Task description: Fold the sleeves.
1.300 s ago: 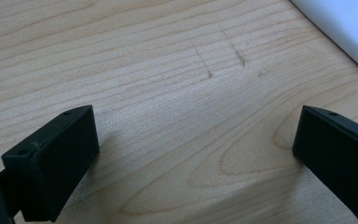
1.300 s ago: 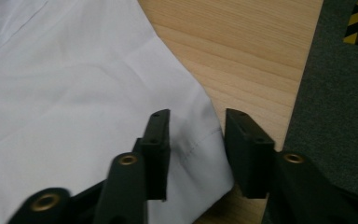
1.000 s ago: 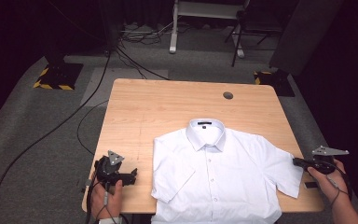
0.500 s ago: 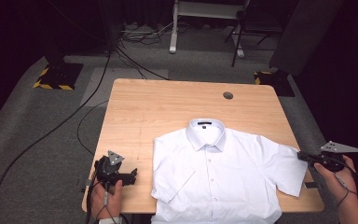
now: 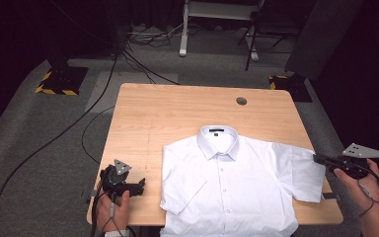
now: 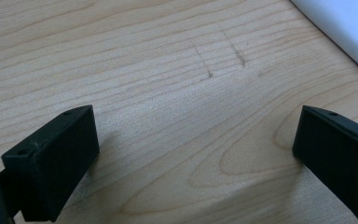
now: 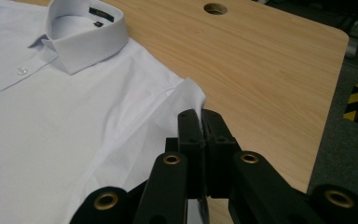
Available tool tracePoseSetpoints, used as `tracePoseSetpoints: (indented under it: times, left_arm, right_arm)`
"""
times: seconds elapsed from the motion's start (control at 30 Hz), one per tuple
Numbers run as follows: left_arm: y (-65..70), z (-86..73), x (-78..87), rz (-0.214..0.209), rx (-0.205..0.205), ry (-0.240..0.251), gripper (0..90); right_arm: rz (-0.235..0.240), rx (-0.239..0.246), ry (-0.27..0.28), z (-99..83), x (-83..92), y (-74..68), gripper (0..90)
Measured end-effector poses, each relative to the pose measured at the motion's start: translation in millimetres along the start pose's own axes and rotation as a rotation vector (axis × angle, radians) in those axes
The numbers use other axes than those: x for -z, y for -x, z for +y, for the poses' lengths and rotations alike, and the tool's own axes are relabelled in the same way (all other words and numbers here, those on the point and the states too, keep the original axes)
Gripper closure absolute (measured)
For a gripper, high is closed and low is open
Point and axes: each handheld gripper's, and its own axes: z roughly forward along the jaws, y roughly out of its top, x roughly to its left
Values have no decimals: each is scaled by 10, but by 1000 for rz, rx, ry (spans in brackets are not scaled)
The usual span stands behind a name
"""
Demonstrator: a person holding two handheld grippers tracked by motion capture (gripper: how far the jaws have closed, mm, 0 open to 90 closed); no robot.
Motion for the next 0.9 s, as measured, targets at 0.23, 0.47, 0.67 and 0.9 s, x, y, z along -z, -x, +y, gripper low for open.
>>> tracePoseSetpoints:
  times: [0.23, 0.47, 0.67, 0.9]
  left_arm:
    - [0, 0, 0, 0, 0, 0, 3]
    - [0, 0, 0, 0, 0, 0, 3]
    - [0, 0, 0, 0, 0, 0, 3]
    - [0, 0, 0, 0, 0, 0, 3]
  right_arm:
    - [25, 45, 18, 172, 11, -146, 870]
    - [48, 80, 30, 288, -22, -276, 870]
    - [64, 90, 44, 358, -35, -354, 870]
    - [93, 107, 54, 436, -75, -455, 870]
